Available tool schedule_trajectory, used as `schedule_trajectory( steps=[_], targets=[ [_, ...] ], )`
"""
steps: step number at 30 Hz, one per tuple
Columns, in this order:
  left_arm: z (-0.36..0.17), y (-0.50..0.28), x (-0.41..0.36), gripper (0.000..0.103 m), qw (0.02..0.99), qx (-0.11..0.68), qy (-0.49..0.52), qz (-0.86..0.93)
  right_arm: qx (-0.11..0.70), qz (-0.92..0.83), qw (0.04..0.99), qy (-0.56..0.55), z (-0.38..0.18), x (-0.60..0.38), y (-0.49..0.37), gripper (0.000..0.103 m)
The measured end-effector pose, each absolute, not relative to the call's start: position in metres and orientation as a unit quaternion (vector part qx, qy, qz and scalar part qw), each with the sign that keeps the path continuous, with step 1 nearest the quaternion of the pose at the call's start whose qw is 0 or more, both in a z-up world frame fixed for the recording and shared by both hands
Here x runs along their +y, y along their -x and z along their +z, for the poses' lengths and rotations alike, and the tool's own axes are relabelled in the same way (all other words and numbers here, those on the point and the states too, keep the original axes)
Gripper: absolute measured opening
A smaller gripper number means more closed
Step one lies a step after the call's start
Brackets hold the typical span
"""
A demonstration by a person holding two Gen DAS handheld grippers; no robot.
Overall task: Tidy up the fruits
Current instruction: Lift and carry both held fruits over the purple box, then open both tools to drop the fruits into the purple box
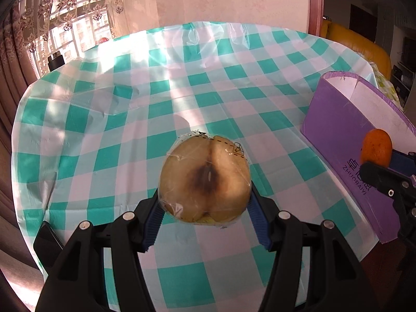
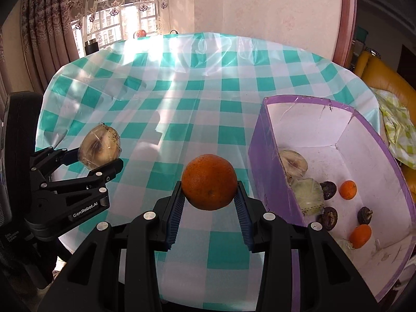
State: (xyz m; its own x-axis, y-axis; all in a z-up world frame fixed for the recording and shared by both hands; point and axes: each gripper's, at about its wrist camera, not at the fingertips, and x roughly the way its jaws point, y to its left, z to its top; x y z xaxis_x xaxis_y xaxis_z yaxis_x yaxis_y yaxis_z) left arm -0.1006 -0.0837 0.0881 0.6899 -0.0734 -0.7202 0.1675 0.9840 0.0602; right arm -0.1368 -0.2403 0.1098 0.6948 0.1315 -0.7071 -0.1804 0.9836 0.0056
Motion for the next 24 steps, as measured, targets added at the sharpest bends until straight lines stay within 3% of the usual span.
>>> schedule_trajectory(
  steps=[11,24],
  targets=[
    [0.124,0.100,-0.161,0.059,0.916,0.360,-0.105,-0.140,0.348,0.024,0.937,0.002,0.132,-0.314,0.146,0.039],
    [0.130,0.096,-0.274,0.060,0.890,0.353,-0.150,-0.246,0.363,-0.060,0.929,-0.040,0.112,-0.416,0.150,0.039]
  ],
)
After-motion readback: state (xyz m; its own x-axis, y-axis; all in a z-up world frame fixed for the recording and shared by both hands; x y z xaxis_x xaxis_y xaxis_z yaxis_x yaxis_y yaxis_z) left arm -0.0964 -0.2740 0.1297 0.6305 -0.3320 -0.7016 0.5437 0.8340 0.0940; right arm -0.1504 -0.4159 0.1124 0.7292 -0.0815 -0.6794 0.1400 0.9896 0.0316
